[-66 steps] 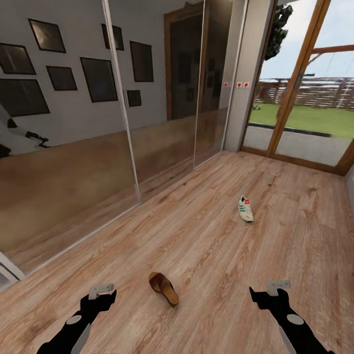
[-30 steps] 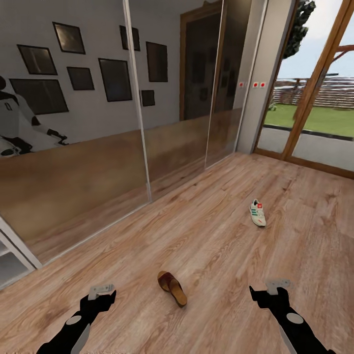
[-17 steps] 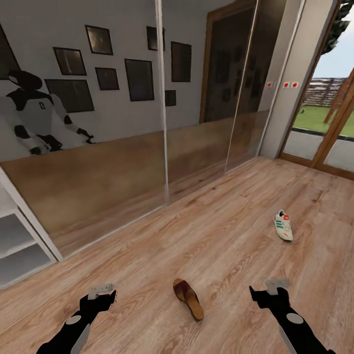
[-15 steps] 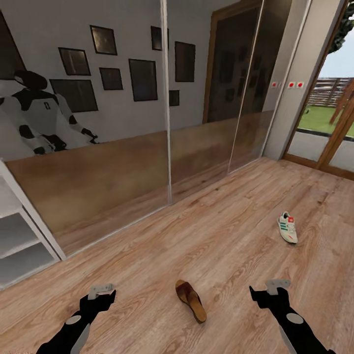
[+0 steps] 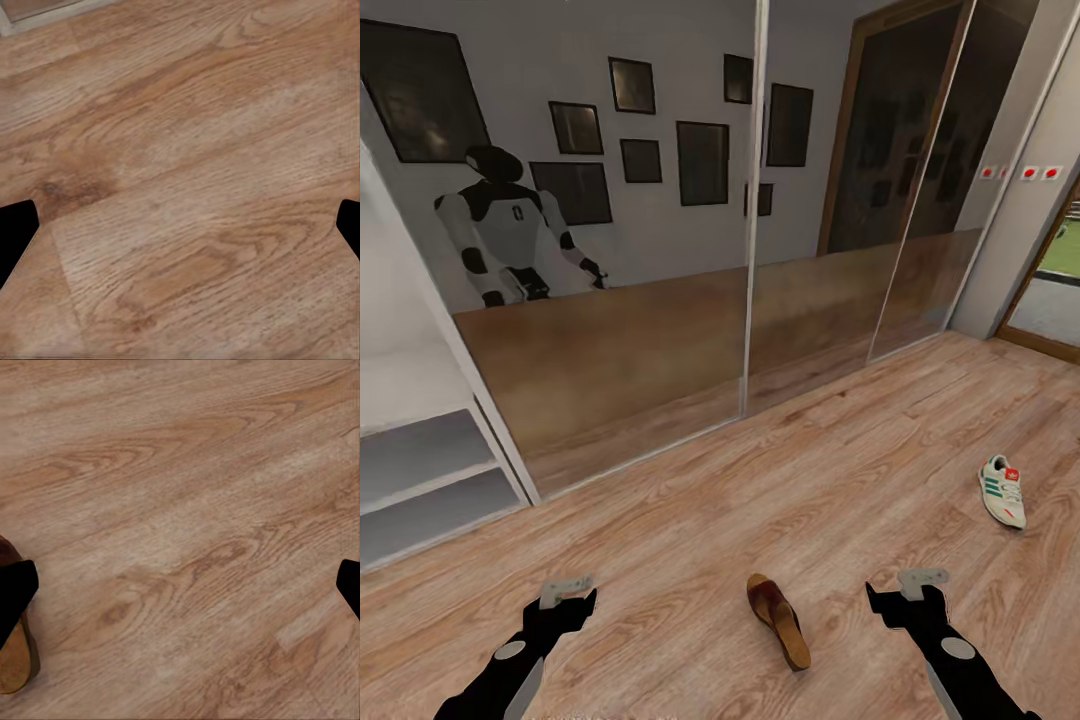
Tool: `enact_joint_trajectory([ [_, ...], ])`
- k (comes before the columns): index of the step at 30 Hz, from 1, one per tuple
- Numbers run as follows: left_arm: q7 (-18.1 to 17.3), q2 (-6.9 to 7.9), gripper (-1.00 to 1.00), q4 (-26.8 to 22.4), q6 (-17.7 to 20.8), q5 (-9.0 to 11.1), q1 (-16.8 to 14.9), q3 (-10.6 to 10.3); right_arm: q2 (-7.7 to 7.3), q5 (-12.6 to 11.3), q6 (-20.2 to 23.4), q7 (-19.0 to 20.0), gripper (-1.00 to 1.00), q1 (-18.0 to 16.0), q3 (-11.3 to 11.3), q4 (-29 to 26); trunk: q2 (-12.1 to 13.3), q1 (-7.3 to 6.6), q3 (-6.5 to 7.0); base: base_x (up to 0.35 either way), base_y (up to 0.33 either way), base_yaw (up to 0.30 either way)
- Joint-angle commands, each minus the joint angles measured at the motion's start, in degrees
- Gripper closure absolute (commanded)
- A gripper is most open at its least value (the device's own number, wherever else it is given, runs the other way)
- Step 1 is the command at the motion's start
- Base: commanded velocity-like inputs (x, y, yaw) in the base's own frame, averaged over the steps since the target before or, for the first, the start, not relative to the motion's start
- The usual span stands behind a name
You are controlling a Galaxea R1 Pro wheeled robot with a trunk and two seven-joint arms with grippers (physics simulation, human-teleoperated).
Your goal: Pick up the two gym shoes and the two sandals from the corridor floor and place them onto the hallstand (shoe rack) in the corridor, making sure they are on the rack and not on the floor. Arrange them so the two gym shoes are next to each other and the two sandals are next to each other.
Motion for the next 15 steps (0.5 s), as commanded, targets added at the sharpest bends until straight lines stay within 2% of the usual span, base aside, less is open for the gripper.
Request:
enact_joint_trajectory([
  [1,-0.44,-0.04,-1.0,-0.01,-0.15,0.18,-0.04,0.24,0.0,0.12,0.34,0.03,-1.0,0.01,0.02,-0.05,-0.02,-0.01,-0.05,0.0,0.0,0.278],
  [10,-1.57,-0.05,-1.0,-0.32,0.18,0.18,-0.71,-0.32,0.23,0.08,0.36,0.1,-1.0,0.01,0.13,0.19,-0.02,-0.01,-0.05,0.0,0.0,0.278],
  [15,-8.95,-0.16,-1.0,-2.0,1.94,0.15,-4.88,-0.37,0.25,0.12,0.25,0.3,-1.0,0.01,0.16,0.47,-0.02,-0.01,-0.05,0.0,0.0,0.186],
])
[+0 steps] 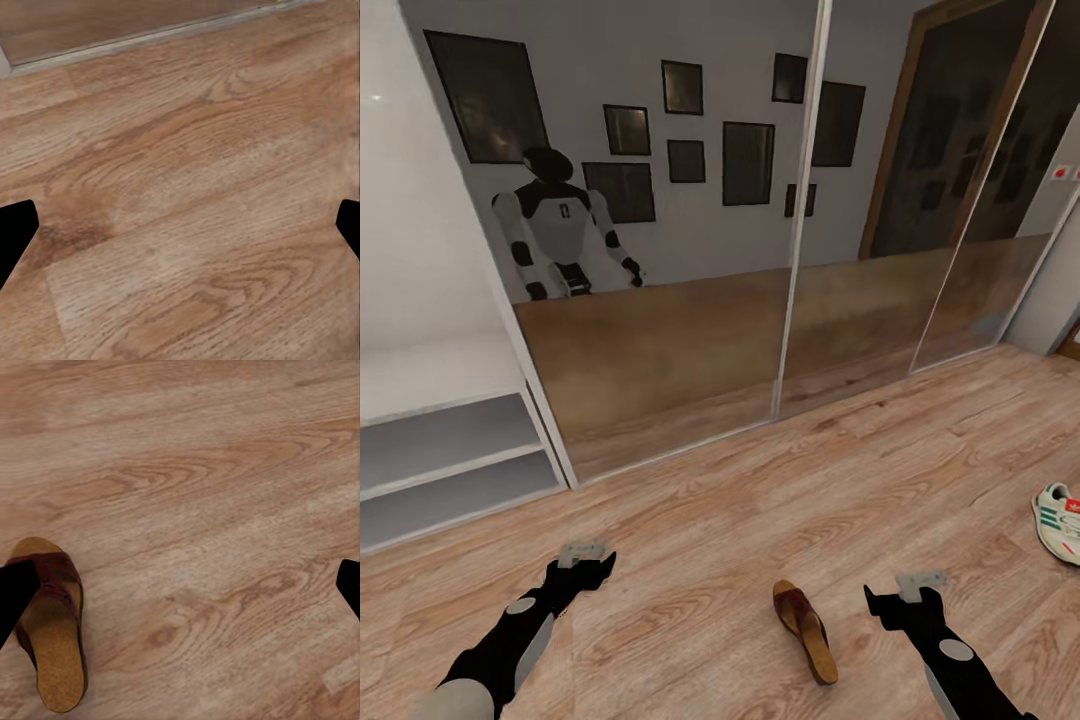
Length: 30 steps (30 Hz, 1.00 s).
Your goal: Pick up the two gym shoes and the two sandals from the corridor floor and place them onto the hallstand (shoe rack) in the corridor, making sure they are on the rack and not on the floor. Arrange them so the two gym shoes are next to each other and the two sandals are next to each other.
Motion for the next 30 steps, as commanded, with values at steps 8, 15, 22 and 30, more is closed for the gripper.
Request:
enact_joint_trajectory([
  [8,-5.38,-0.78,-1.0,-0.39,8.72,0.18,-6.71,-1.03,-0.11,0.12,0.46,4.92,-1.0,0.0,2.49,1.24,-0.02,-0.01,-0.05,0.0,0.0,0.026],
  [15,-5.56,-0.85,-1.0,-0.43,15.08,0.15,-12.58,-7.23,-0.11,-0.03,0.63,12.37,-1.0,-0.23,3.83,1.73,-0.02,-0.01,-0.05,0.0,0.0,0.001],
  [22,-5.95,-1.06,-1.0,-2.06,17.28,0.29,-14.21,-10.85,-0.1,-0.02,0.61,13.22,-1.0,-0.26,3.95,1.79,-0.02,-0.01,-0.05,0.001,0.0,0.0],
  [30,-6.11,-1.2,-1.0,-2.93,17.39,0.36,-14.31,-12.41,-0.1,0.0,0.61,13.27,-1.0,-0.27,3.88,1.98,-0.02,-0.01,-0.05,0.202,-0.025,0.0],
])
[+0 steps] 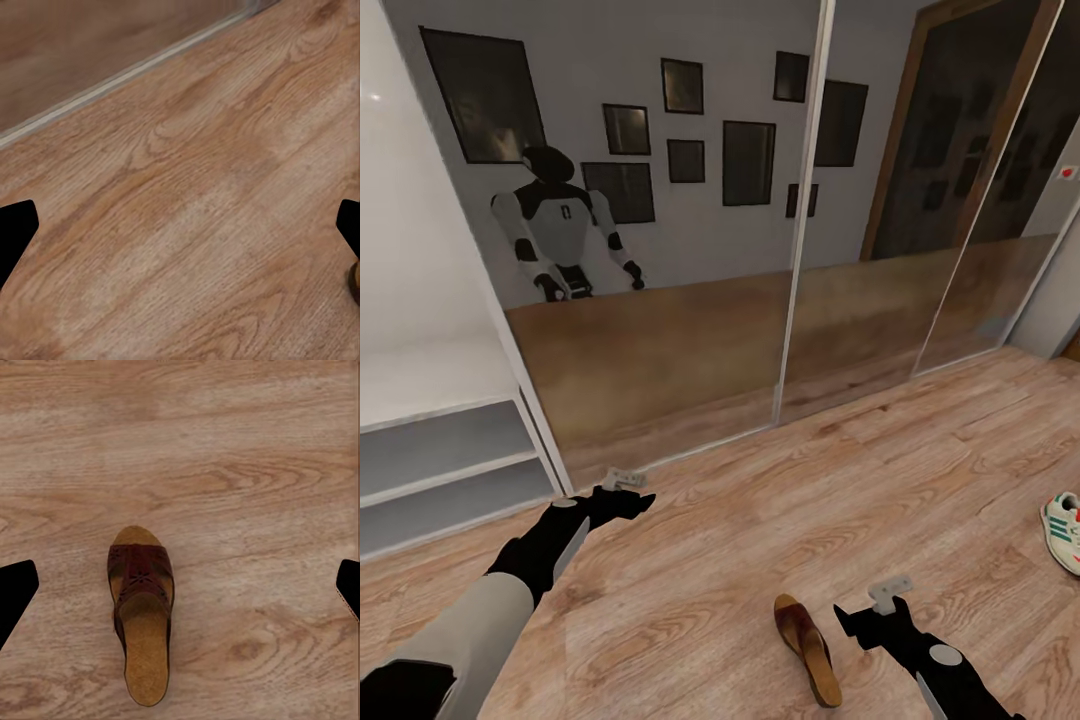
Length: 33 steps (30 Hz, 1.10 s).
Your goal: Pick up the two gym shoes and the two sandals from the corridor floor and place them onto the hallstand (shoe rack) in the corridor, making sure they are on the rack and not on the floor. Arrange them so the two gym shoes are next to each other and the two sandals are next to each other.
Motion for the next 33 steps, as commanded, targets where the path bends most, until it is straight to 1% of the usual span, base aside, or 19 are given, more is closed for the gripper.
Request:
enact_joint_trajectory([
  [1,-0.02,0.08,-1.0,-0.12,0.31,0.17,0.02,-0.25,-0.04,0.08,0.31,0.04,-1.0,-0.01,0.09,-0.1,-0.02,0.01,-0.05,0.133,-0.026,0.0],
  [16,-0.01,0.19,-1.0,-0.14,0.18,0.19,0.41,-0.28,0.31,-0.05,0.31,-0.04,-1.0,-0.01,0.38,-0.4,-0.02,0.01,-0.05,0.023,-0.007,0.0],
  [22,-0.01,0.12,-1.0,-0.21,0.14,0.19,0.46,-0.29,0.31,-0.05,0.34,-0.13,-1.0,-0.01,0.26,-1.29,-0.02,0.01,-0.05,0.036,-0.158,0.0],
  [29,-0.01,0.12,-1.0,-0.23,0.14,0.19,0.39,-0.29,0.31,-0.05,0.4,-0.13,-1.0,-0.01,0.17,-2.06,-0.02,0.01,-0.05,0.002,-0.032,0.0],
  [33,0.07,0.11,-1.0,-0.23,0.14,0.19,0.39,-0.19,0.31,-0.05,0.4,-0.13,-1.0,-0.01,0.15,-2.1,-0.02,0.01,-0.05,0.0,-0.001,0.172],
])
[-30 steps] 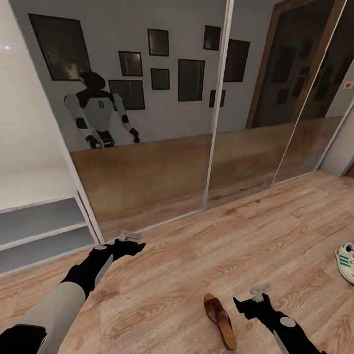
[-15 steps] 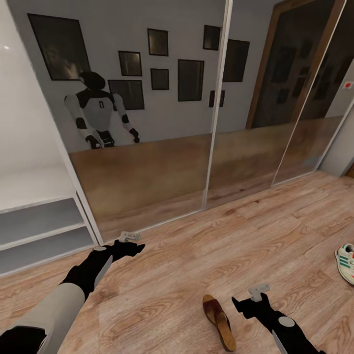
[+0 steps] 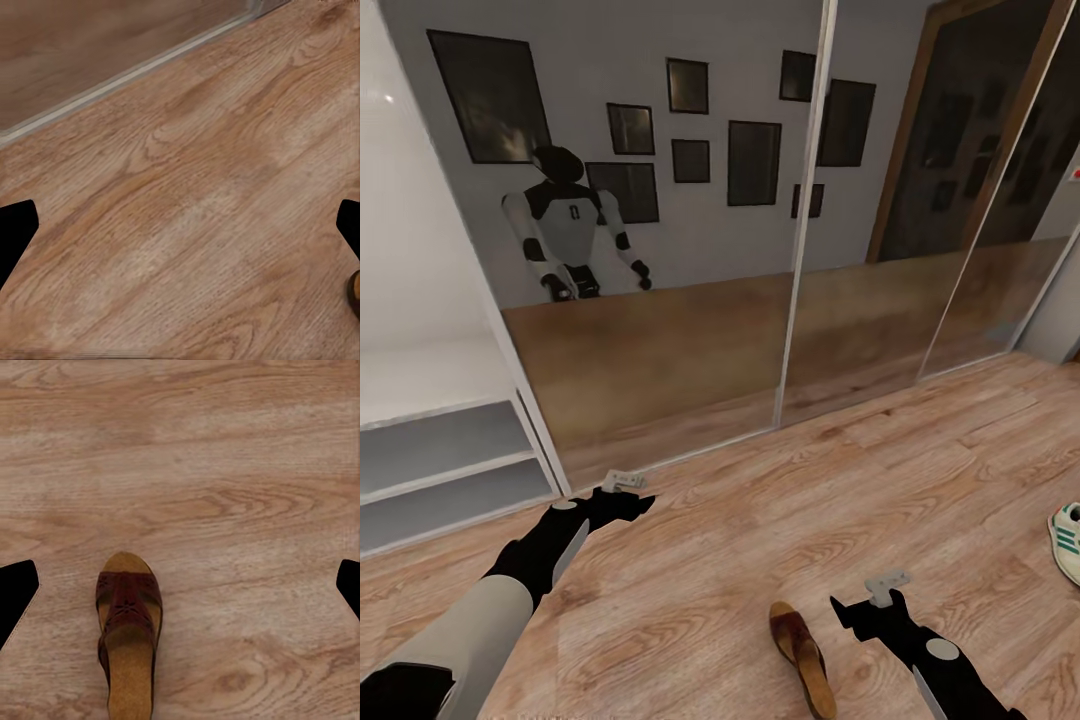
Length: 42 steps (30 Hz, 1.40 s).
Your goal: Pick up the two gym shoes and the two sandals from the corridor floor and place them onto the hallstand (shoe rack) in the corridor, making sure they are on the rack and not on the floor. Arrange them so the two gym shoes are next to each other and the two sandals are next to each other.
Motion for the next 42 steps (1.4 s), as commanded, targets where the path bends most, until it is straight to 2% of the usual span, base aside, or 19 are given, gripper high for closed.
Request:
enact_joint_trajectory([
  [1,-0.03,0.05,-1.0,-0.09,0.33,0.18,-0.03,-0.22,-0.04,0.08,0.32,0.09,-1.0,0.0,0.07,-0.12,-0.02,-0.01,-0.05,0.0,0.0,0.228],
  [12,-0.05,0.01,-1.0,-0.09,0.3,0.18,-0.03,-0.24,-0.04,0.08,0.24,0.09,-1.0,0.0,0.04,-0.12,-0.02,-0.01,-0.05,0.0,0.0,0.197],
  [17,-0.02,-0.02,-1.0,-0.09,0.26,0.18,-0.06,-0.33,-0.04,0.03,0.24,0.02,-1.0,0.0,-0.02,-0.12,-0.02,-0.01,-0.05,0.0,0.0,0.022],
  [24,0.37,-0.99,-1.0,-0.09,0.25,0.1,-0.1,-0.38,-0.04,-0.01,0.24,0.0,-1.0,0.0,0.03,-0.05,-0.02,-0.01,-0.05,-0.065,-0.077,0.002],
  [42,0.68,-1.02,-1.0,-0.01,0.25,0.0,0.09,-0.46,0.13,-0.09,0.24,-0.06,-1.0,0.0,0.15,-0.11,-0.02,-0.01,-0.05,-0.056,-0.031,0.0],
])
